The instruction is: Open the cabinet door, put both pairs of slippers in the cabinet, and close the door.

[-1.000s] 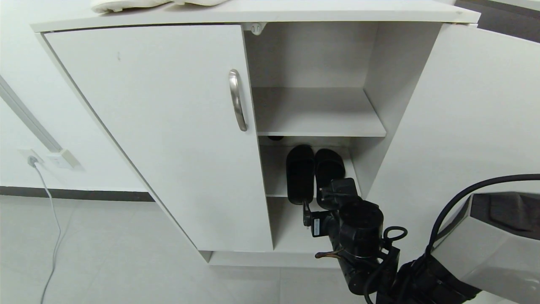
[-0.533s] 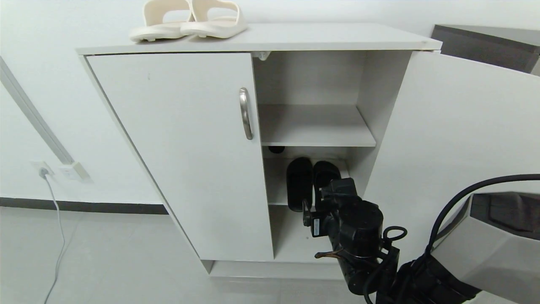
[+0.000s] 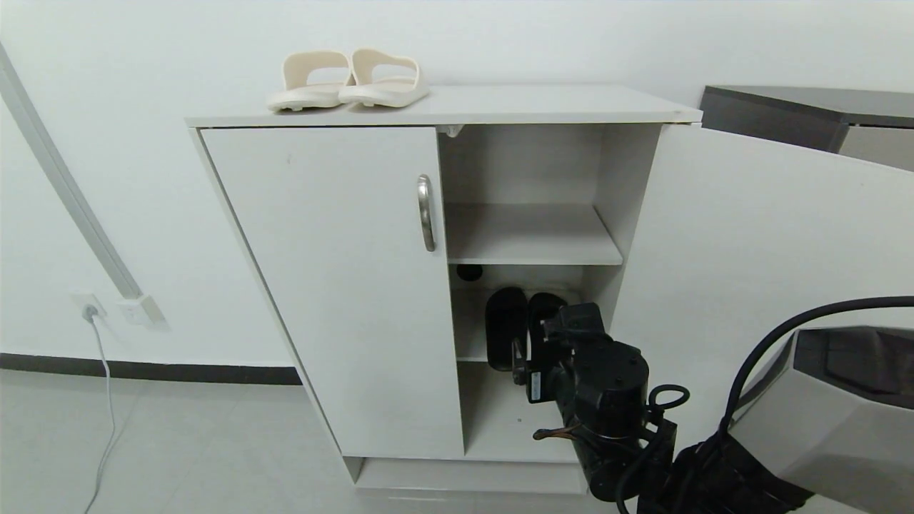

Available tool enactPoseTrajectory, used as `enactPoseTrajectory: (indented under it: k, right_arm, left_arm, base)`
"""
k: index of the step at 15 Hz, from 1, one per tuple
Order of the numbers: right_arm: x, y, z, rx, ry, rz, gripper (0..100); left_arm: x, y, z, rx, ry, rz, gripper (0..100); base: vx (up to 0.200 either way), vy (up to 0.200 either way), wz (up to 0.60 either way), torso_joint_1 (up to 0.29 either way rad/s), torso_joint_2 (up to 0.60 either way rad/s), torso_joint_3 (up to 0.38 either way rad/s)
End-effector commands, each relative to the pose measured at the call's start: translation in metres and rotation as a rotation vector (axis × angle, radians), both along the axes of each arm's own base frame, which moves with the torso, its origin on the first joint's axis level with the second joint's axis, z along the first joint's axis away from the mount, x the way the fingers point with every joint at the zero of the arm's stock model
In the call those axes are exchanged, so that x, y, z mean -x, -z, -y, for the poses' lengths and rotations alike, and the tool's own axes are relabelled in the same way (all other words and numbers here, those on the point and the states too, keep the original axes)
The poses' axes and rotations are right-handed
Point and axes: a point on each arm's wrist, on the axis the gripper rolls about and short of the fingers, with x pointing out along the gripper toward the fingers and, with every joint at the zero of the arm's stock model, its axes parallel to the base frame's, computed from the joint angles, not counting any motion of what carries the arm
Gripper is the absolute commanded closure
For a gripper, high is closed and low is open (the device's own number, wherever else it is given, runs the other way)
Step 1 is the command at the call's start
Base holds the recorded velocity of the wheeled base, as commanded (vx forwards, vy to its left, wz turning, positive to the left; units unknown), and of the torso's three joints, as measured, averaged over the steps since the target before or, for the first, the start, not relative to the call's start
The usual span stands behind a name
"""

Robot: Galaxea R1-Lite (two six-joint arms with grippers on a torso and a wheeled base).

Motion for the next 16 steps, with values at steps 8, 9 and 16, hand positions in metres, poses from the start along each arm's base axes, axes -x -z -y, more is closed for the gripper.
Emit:
enactPoseTrajectory:
  k: [8, 9, 16]
  right_arm:
    - [-0.0022, 0.0040, 0.0023, 0.006, 0.009, -0.007, 0]
    - [-0.0023, 0.0046, 0.0023, 0.007, 0.010, -0.008, 0]
    - [-0.0039, 0.0069, 0.0021, 0.005, 0.013, -0.005, 0]
  left_arm:
    - [-0.0001, 0.0000, 0.0000, 0.001, -0.001, -0.002, 100]
    - [-0.0001, 0.0000, 0.0000, 0.001, -0.001, -0.002, 100]
    - [0.0000, -0.0004, 0.0000, 0.001, 0.001, 0.000, 100]
  base:
    - [0.000, 0.000, 0.00, 0.000, 0.00, 0.000]
    - [0.000, 0.000, 0.00, 0.000, 0.00, 0.000]
    - [0.000, 0.171, 0.00, 0.003, 0.00, 0.003]
